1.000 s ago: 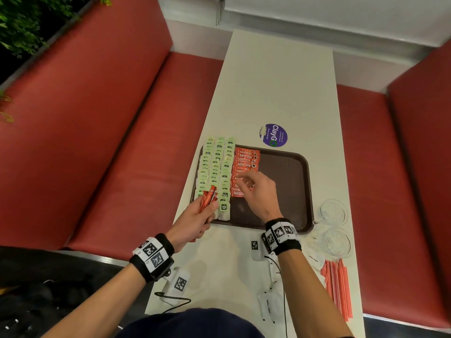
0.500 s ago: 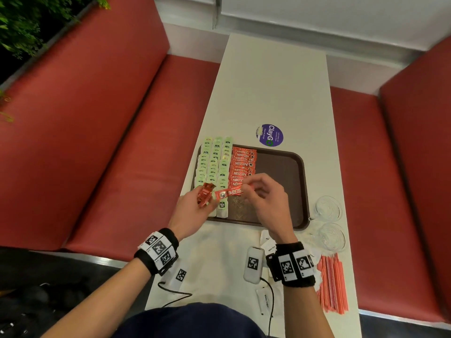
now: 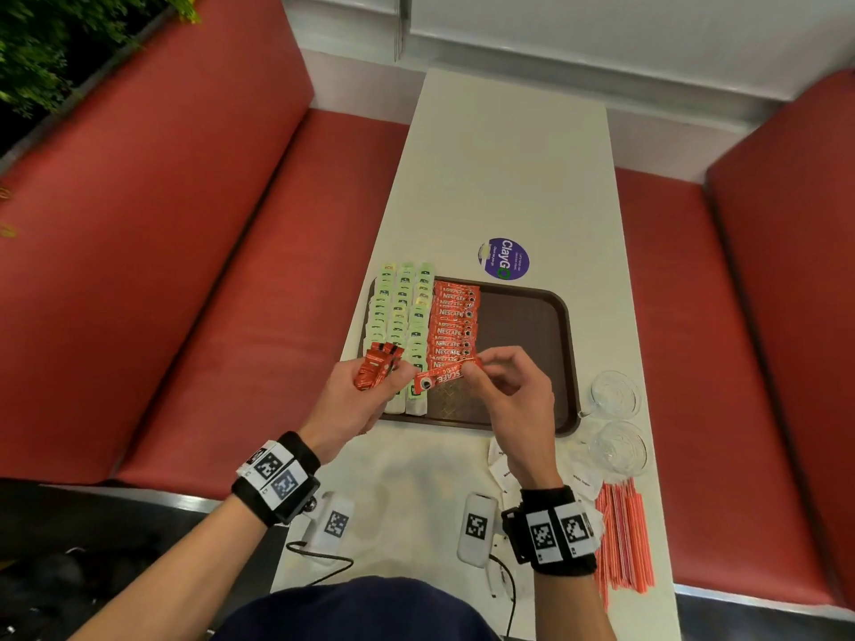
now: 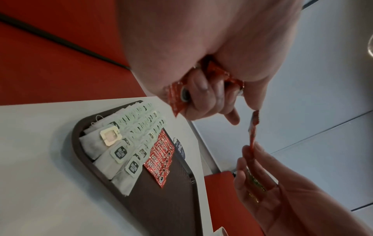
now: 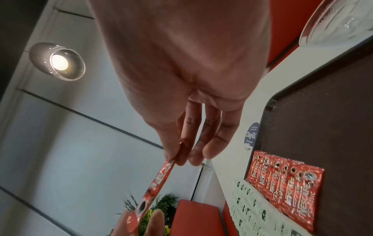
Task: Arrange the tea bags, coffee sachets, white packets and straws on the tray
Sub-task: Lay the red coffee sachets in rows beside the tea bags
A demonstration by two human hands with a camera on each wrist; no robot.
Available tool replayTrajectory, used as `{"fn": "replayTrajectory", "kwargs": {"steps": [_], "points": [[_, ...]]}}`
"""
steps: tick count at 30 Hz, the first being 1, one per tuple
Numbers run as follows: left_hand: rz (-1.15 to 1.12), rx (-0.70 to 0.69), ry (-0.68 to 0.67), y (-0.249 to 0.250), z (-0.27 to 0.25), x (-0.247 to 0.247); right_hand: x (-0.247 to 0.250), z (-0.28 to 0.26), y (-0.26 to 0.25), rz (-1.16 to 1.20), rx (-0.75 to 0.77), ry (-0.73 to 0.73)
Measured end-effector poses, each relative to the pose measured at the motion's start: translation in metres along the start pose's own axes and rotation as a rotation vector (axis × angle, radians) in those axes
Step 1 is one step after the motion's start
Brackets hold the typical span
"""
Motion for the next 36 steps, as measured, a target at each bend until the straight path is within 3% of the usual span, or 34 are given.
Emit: {"fn": "replayTrajectory", "kwargs": {"steps": [5, 11, 18, 25, 31, 36], "points": [[0.187, -0.041, -0.080, 0.012, -0.004, -0.012, 0.000, 0.004, -0.005, -0.026, 0.008, -0.034], [0.362, -0.049, -0.172, 0.012, -0.005, -0.028, -0.008, 0.000, -0.005, 0.163, -0.001, -0.058], [0.248, -0.075, -0.117, 0.037, -0.005, -0.033, -0.021, 0.005, -0.009, -0.128, 0.060, -0.156], [0.232, -0.032, -0.161, 0.030, 0.000, -0.032, -0.035, 0.003, 0.008, -0.015, -0.039, -0.260], [0.167, -0.003, 0.026, 0.020, 0.003, -0.014, -0.042, -0.004, 0.020, -0.004, -0.040, -0.279], [0.109, 0.014, 0.148, 0.020, 0.004, -0.006, -0.033, -0.007, 0.018, -0.203, 0.114, -0.134]]}}
Point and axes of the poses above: each hand's wrist, its own z-axis towards the middle knuckle, its own x-axis out of the back of the hand, y = z × x, the point moved 8 cm from there along z, towards the middle knuckle, and after that the axes turned 7 degrees about -x, right-handed, at the moved point
